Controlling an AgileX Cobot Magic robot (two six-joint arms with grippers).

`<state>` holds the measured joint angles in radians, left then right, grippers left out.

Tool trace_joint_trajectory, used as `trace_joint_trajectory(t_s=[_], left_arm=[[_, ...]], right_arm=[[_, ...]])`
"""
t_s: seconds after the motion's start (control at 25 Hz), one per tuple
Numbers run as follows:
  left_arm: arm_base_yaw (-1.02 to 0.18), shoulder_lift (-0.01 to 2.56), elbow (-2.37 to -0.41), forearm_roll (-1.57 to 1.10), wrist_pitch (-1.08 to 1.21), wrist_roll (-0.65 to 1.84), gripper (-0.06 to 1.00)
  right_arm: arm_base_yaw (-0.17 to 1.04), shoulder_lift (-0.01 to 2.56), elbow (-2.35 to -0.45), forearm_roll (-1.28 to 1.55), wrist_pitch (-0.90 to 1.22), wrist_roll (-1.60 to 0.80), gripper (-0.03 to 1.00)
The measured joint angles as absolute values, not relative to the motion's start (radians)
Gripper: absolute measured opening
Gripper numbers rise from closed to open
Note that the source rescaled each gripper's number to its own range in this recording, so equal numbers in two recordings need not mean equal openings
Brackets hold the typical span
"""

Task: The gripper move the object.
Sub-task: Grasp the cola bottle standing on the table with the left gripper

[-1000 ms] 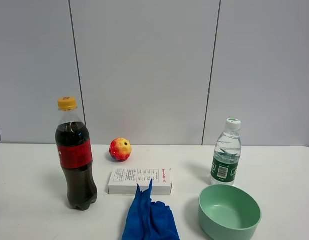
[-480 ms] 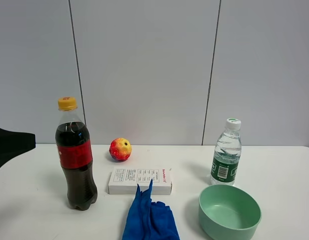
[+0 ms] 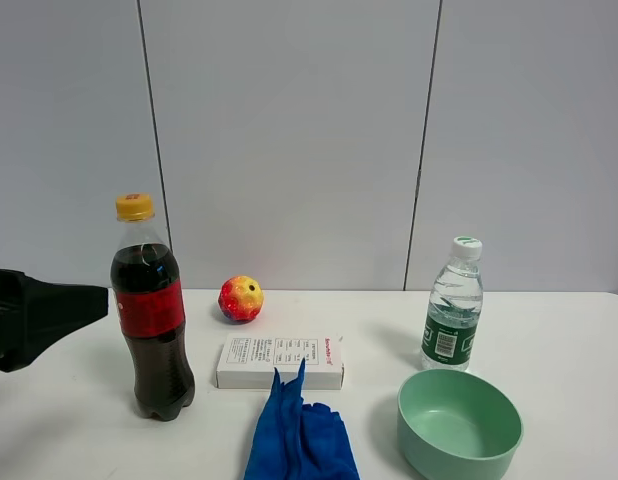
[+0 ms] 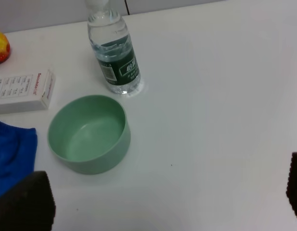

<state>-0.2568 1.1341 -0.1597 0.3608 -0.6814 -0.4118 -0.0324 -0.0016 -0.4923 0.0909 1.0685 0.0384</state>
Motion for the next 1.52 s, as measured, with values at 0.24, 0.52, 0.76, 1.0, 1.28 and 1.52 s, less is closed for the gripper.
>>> trace_joint_trajectory(t_s=[0.24, 0.52, 0.76, 1.0, 1.28, 1.52], left_arm=[[-0.257, 1.288, -0.158, 0.374, -0.833, -0.401, 1.0], [-0.257, 1.369, -0.156, 0.325, -0.937, -0.307, 1.0], [-0.257, 1.398, -0.156, 0.234, -0.978, -0.254, 1.0], [-0.257, 1.473, -0.157, 0.158, -1.017, -0.25, 1.0], [-0.257, 1.527, -0.173, 0.194, -1.068, -0.25, 1.0], [-0.257, 1.563, -0.204, 0.239, -1.083, -0.249, 1.0]], right_arm=[[-0.032, -0.002, -0.492, 0.091, 1.068, 0.038, 1.0], [-0.032, -0.002, -0.492, 0.091, 1.068, 0.038, 1.0], [-0.032, -0.002, -0.492, 0.091, 1.068, 0.038, 1.0], [-0.032, -0.002, -0.492, 0.091, 1.068, 0.038, 1.0], [-0.032, -0.002, -0.492, 0.091, 1.068, 0.038, 1.0], [-0.032, -0.002, -0.492, 0.091, 1.068, 0.038, 1.0]])
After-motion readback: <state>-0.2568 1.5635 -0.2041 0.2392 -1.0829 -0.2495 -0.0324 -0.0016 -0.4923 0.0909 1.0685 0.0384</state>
